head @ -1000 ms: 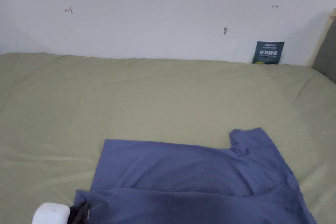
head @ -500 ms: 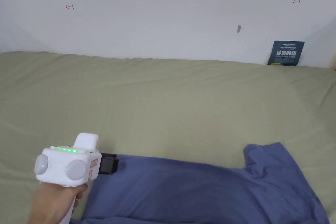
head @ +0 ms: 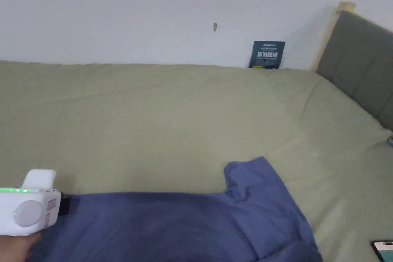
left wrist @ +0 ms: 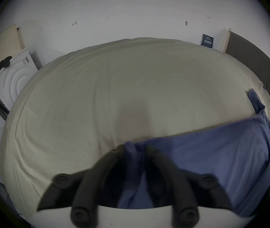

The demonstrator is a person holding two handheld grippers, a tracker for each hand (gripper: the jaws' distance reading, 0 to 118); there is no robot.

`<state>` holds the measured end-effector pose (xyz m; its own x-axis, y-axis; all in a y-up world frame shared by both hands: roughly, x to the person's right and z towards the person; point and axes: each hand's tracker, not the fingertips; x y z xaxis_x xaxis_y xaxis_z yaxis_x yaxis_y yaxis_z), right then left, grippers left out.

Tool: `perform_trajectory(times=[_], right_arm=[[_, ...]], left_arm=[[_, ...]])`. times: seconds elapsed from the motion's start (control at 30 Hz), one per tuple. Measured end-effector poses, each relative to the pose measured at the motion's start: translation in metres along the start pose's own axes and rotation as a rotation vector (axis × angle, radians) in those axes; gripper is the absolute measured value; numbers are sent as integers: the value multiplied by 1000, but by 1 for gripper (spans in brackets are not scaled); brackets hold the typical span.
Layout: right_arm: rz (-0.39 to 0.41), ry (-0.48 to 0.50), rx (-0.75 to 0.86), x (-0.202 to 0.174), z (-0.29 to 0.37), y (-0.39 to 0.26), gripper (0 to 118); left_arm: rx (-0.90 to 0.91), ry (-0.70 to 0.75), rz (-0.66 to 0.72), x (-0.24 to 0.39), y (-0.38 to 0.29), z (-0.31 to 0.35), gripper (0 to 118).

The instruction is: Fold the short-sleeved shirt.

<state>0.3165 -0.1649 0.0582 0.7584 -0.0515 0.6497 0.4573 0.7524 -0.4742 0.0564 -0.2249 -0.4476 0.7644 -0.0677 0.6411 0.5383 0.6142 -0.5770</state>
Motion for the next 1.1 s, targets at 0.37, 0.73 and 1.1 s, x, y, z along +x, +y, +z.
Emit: perform_trajectory(times=[0.37,0.73,1.1], right_arm=[[35,-78,-288,43,-212,113,118],[60,-85,-303,7,-231,108,57],[124,36,-106,10,-138,143,1]], left_arm=[[157,-110,11,3,5,83,3],[138,-109,-15,-5,9,78,3],[175,-92,-17,-21,6,109,3]])
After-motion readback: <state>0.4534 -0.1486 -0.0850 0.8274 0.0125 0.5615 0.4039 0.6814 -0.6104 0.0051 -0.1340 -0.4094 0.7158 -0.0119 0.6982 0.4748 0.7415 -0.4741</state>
